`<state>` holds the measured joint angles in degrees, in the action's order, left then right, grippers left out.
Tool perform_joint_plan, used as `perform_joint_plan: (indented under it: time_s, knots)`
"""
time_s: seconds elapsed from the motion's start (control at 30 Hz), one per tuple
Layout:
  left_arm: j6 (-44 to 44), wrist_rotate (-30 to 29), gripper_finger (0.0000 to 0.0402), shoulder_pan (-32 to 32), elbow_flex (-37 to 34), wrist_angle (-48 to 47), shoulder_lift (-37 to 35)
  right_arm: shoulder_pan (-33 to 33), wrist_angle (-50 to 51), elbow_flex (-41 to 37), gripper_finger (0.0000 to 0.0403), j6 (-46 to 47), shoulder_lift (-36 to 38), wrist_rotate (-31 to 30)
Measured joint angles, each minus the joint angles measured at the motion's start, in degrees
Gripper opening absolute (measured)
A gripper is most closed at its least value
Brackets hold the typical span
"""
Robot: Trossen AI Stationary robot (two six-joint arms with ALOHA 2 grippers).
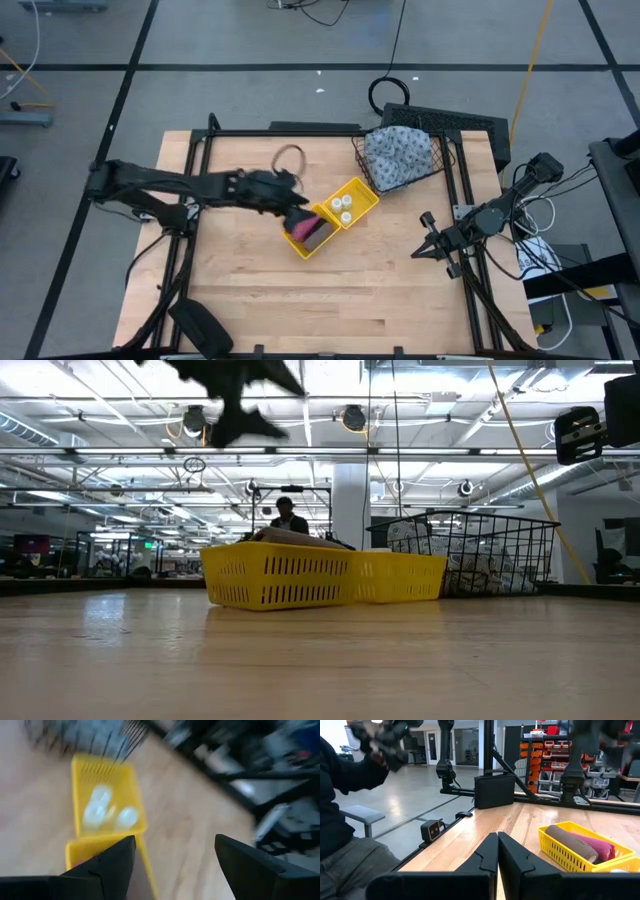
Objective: Pick & place medical supplies in basket/bin
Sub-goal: Return to Home Position
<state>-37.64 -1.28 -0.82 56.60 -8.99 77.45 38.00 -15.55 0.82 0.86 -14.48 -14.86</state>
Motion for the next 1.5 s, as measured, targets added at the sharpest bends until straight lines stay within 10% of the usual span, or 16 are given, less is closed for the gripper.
perform_joint_plan:
  time_s: [0.57,0.83,1.33,1.5]
  knots:
    - [34.46,1.29,0.0278,0.11,0.04,-0.6,-38.18,-0.01,-0.02,0.0,0.0,-0.02,0.0,-0.01]
    - [32.96,-4.5,0.029,0.16,-7.88,-9.12,-50.29,-0.02,0.0,0.0,0.0,0.0,0.0,-0.02]
    - [24.34,-16.48,0.0281,0.16,-55.11,45.98,-55.77,0.0,0.0,-0.01,0.0,-0.01,0.02,0.01]
    - [24.12,-18.78,0.0289,0.39,-55.1,46.15,-55.91,-0.02,-0.01,-0.01,0.0,-0.01,0.0,-0.02]
